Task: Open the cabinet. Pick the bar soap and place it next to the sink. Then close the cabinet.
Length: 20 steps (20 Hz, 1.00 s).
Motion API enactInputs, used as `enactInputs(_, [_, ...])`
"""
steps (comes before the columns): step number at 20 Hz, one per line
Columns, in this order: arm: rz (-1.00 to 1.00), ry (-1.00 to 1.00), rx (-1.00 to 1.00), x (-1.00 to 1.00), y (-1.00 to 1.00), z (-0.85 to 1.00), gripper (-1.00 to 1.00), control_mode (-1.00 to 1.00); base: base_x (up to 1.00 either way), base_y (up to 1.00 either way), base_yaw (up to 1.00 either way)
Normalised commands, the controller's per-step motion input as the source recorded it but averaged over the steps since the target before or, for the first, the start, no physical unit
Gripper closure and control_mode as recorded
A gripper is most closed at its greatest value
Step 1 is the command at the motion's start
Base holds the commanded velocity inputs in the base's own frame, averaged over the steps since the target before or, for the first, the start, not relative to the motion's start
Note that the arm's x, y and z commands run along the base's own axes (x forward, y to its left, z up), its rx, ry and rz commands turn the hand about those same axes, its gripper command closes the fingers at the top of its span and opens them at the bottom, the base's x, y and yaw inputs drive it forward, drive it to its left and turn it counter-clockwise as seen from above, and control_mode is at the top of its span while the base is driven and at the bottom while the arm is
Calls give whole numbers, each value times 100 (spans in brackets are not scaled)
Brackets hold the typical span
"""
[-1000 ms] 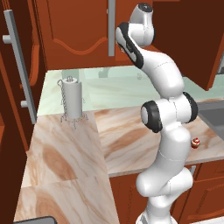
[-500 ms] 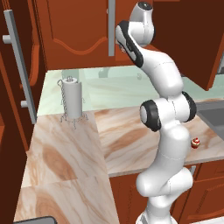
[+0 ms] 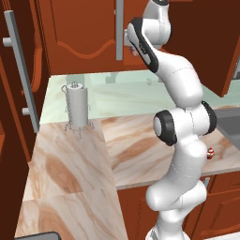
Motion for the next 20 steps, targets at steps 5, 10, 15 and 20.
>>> enactInputs(5, [1,-5,4,-64,-4,0,100,-100,0,0,0])
enactInputs(10, [0,-1,3,-73,-7,0,100,-100,0,0,0])
enactInputs(15, [1,0,2,-81,-10,-1,100,-100,0,0,0])
enactInputs(20, [1,0,0,-86,-2,0,100,-100,0,0,0])
